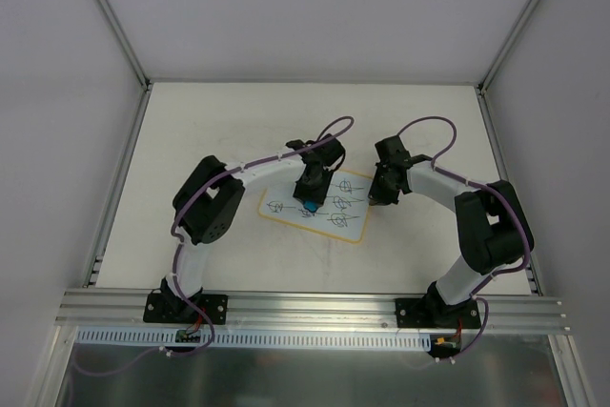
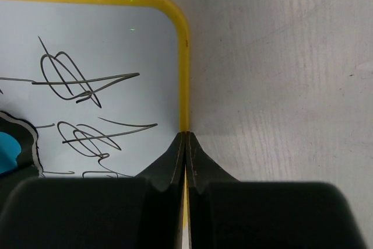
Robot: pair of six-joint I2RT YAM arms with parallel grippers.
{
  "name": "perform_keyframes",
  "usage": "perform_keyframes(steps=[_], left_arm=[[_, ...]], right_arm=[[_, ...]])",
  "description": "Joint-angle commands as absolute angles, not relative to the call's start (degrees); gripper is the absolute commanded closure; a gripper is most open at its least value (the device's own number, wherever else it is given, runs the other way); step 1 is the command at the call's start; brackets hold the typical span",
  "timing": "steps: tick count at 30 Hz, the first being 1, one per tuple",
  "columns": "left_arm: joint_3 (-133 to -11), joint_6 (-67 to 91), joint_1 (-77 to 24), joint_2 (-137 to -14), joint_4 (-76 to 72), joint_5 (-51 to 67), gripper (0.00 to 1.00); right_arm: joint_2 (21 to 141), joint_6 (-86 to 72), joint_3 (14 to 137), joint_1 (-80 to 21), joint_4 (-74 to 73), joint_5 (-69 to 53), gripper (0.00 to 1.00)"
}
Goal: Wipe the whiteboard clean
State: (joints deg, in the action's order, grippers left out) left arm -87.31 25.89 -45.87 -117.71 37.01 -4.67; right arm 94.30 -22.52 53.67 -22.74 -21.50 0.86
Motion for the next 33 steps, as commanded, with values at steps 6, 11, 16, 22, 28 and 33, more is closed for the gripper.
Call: perform_keyframes(steps=[6,11,16,22,28,33], left_arm=[[-81.2,28.6,-40.9,-115.0,38.4,-4.5,1.00],[-74.8,27.5,-32.4,-109.5,38.5,-6.5,1.00],[-72.1,24.9,-24.7,-108.5,38.6,-8.9,1.00],[-73.2,24.0,-23.1,-107.8,38.6,-8.2,1.00],[-70.2,25.2,-23.3,-97.3,38.6,-7.0,1.00],[-67.9,27.5,-27.0,-93.0,38.5,-5.5,1.00]], right_arm=[[94.7,-22.9,52.0,-22.9,-22.9,1.8,1.00],[94.5,-22.9,51.7,-22.9,-22.9,2.4,1.00],[94.3,-22.7,51.9,-22.8,-22.9,2.5,1.00],[94.6,-22.6,52.2,-22.8,-23.0,2.0,1.00],[94.1,-22.7,51.5,-22.8,-22.9,2.1,1.00],[94.1,-22.9,51.3,-22.8,-22.9,2.2,1.00]])
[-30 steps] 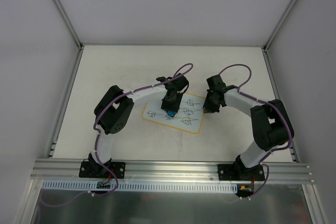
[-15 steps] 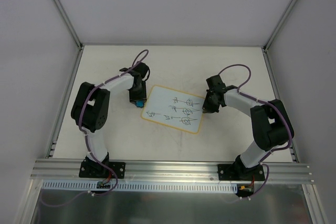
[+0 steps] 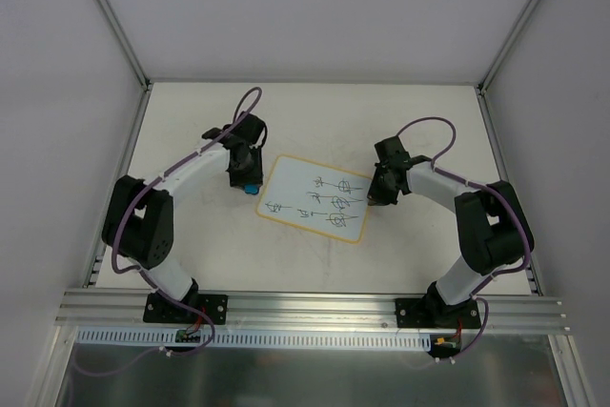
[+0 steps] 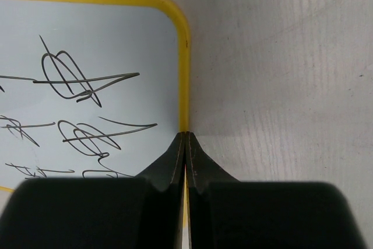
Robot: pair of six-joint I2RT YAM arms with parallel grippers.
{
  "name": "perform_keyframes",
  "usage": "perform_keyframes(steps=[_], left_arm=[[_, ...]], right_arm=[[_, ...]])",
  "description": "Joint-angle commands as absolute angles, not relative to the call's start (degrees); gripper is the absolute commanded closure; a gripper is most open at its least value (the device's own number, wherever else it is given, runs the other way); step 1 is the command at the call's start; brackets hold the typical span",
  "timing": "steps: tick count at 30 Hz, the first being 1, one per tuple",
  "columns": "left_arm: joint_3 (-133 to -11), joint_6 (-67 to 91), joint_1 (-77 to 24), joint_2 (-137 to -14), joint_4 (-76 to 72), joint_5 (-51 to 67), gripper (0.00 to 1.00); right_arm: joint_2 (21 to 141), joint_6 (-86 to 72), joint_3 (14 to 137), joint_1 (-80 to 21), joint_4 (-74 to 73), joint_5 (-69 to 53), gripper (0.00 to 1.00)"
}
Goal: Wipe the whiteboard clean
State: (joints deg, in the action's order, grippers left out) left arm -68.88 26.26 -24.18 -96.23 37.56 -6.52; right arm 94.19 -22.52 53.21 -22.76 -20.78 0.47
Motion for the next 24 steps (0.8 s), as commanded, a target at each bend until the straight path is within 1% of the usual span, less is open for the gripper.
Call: perform_keyframes(steps=[1,3,8,14,18,24], left_arm=[[-67.8,28.0,-28.0,-93.1,38.4,-5.1,1.00],[-68.3,29.4,-32.0,-94.0,38.3,-5.4,1.00],[-73.0,32.1,-39.5,-102.0,37.8,-4.3,1.00],[-78.1,32.6,-43.5,-110.6,37.2,-5.9,1.00],[-75.9,33.8,-43.5,-111.7,37.3,-7.2,1.00],[-68.4,33.8,-42.5,-108.5,37.4,-11.2,1.00]], right_arm=[[94.2,-22.9,51.3,-22.7,-22.9,2.1,1.00],[94.2,-22.9,51.5,-22.8,-22.9,2.2,1.00],[94.7,-23.1,51.8,-22.8,-22.9,1.8,1.00],[95.0,-23.1,51.9,-22.7,-22.9,1.6,1.00],[94.6,-23.2,51.6,-22.8,-22.9,1.7,1.00],[94.0,-22.9,50.6,-22.8,-22.5,1.5,1.00]])
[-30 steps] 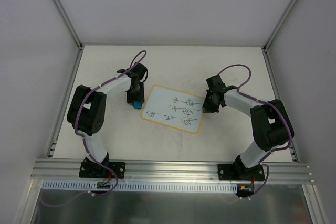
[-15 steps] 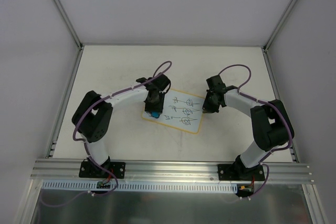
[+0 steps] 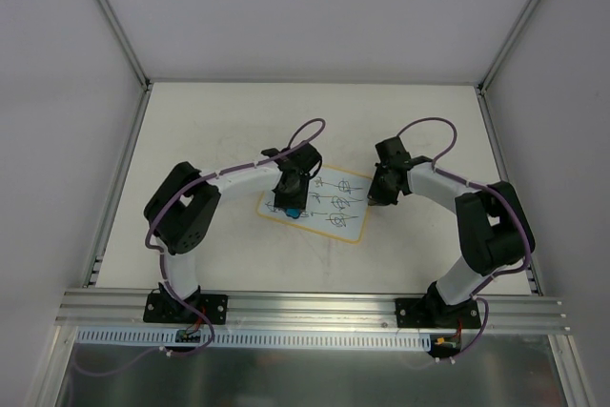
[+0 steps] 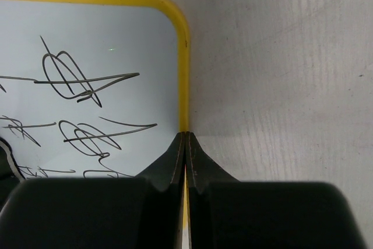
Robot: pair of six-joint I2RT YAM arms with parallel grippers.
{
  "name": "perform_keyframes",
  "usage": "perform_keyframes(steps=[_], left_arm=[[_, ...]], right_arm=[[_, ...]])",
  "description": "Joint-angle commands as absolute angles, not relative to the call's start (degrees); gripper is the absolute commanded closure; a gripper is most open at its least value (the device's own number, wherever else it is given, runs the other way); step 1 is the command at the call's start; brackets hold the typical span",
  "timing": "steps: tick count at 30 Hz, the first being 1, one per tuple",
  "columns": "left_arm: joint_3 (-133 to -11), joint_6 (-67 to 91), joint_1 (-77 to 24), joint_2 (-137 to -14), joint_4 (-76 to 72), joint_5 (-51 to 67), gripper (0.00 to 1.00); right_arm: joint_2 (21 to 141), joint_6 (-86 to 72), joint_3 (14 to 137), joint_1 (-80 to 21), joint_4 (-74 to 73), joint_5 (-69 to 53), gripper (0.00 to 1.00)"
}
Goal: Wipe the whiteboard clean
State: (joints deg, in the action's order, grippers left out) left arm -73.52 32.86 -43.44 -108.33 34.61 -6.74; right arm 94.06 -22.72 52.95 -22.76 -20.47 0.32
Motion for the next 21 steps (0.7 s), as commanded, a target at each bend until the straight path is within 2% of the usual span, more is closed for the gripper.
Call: perform_keyframes(steps=[1,11,16,21], left_arm=[[-67.6,33.9,-42.1,-107.4,37.5,-11.2,1.00],[-57.5,33.1,-29.8,-100.6,38.1,-11.2,1.00],[-58.9,30.8,-24.1,-99.6,38.4,-11.9,1.00],[-61.6,29.3,-23.6,-98.6,38.4,-9.8,1.00]], right_arm=[[93.9,-22.9,50.3,-22.8,-22.4,1.6,1.00],[92.5,-22.0,48.9,-22.8,-22.4,2.6,1.00],[92.7,-21.6,49.1,-22.8,-22.3,2.7,1.00],[92.6,-21.4,49.2,-22.8,-22.3,2.7,1.00]])
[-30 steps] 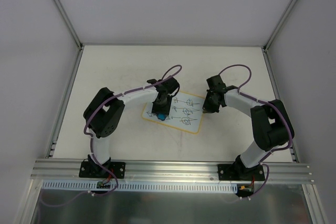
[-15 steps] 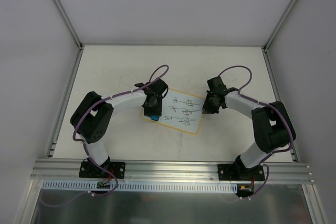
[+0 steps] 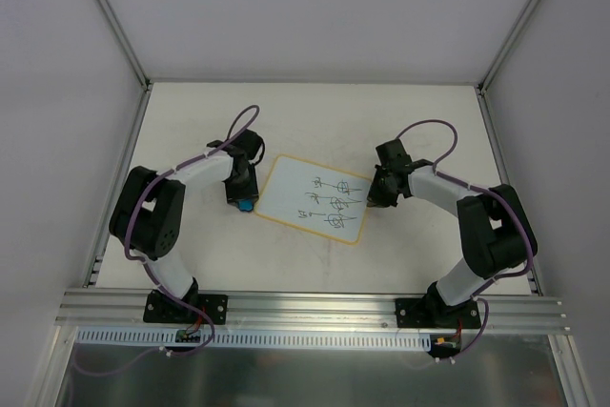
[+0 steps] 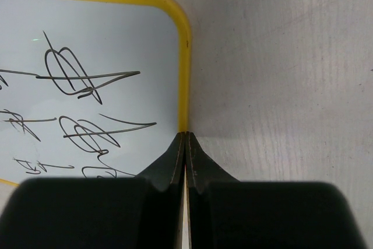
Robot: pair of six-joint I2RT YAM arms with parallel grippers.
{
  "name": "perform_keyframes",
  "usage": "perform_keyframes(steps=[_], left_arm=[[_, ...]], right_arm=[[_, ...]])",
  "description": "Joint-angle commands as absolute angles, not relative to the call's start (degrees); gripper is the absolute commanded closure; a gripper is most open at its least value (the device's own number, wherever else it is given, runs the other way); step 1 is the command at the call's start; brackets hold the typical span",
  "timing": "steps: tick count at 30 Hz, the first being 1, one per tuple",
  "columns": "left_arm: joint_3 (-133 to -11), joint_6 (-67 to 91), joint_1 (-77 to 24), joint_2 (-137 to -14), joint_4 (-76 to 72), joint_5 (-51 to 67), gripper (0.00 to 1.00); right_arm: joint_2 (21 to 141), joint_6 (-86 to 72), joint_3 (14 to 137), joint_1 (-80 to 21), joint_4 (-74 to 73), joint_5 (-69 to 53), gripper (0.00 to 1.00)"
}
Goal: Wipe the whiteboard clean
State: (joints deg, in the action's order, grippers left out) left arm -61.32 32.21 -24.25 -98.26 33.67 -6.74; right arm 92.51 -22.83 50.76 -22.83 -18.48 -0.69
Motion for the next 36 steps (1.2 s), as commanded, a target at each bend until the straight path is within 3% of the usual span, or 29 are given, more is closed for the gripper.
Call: perform_keyframes(steps=[1,10,29,36], left_arm=[[-61.9,29.4,-23.8,-98.0,38.3,-9.2,1.00],[-67.2,28.7,-31.4,-94.3,38.2,-11.2,1.00],[-70.0,28.0,-35.2,-109.1,37.7,-10.2,1.00],[-75.1,27.6,-44.3,-113.6,37.7,-4.1,1.00]], right_arm=[[92.5,-21.3,49.3,-22.8,-22.3,2.7,1.00],[92.5,-21.1,49.5,-22.8,-22.3,2.5,1.00],[91.8,-21.4,48.4,-22.8,-21.5,1.3,1.00],[91.7,-21.0,48.9,-22.9,-21.5,1.2,1.00]])
